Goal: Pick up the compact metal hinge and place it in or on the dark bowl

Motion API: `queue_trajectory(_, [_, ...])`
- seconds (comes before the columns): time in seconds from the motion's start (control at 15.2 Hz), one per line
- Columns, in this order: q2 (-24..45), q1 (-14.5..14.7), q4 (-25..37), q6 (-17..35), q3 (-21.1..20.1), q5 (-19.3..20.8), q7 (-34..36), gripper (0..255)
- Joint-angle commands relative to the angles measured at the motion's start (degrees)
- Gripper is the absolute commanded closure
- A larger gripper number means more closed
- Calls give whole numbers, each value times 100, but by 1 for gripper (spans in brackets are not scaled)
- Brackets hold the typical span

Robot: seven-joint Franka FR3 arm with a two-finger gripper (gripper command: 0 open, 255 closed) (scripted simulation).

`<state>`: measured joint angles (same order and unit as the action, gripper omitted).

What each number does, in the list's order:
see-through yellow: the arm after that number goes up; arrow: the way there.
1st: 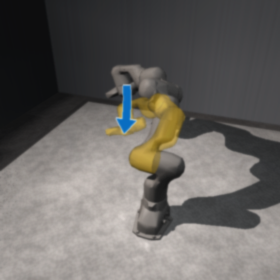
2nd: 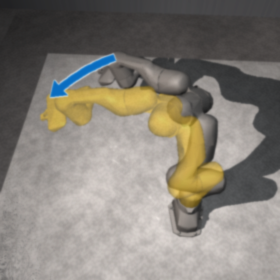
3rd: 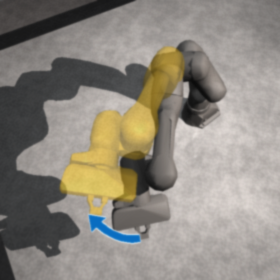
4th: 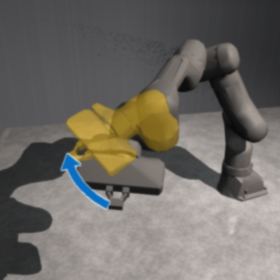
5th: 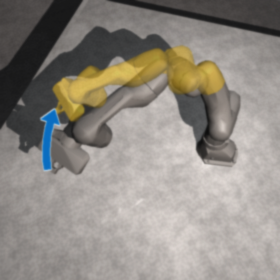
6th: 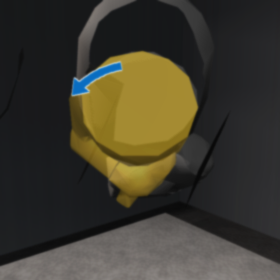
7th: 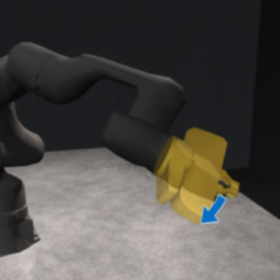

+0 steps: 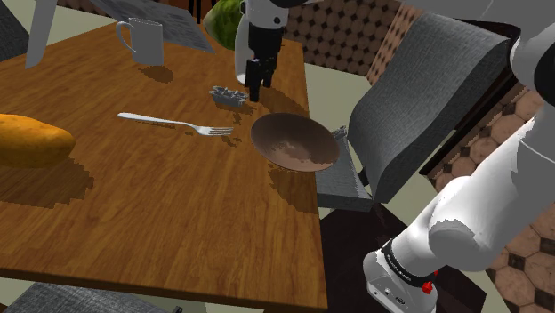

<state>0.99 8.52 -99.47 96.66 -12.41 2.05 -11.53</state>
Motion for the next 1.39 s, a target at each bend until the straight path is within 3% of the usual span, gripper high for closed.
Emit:
queue_trajectory(0.0, [325, 96, 432, -35, -92, 93, -73, 0])
queue_trajectory(0.33, [1172, 370, 1594, -218, -289, 370, -211, 0])
queue_trajectory(0.86, [1108, 330, 924, 391, -271, 359, -207, 0])
queue_trajectory(1.32, [1108, 330, 925, 389, -270, 359, -207, 0])
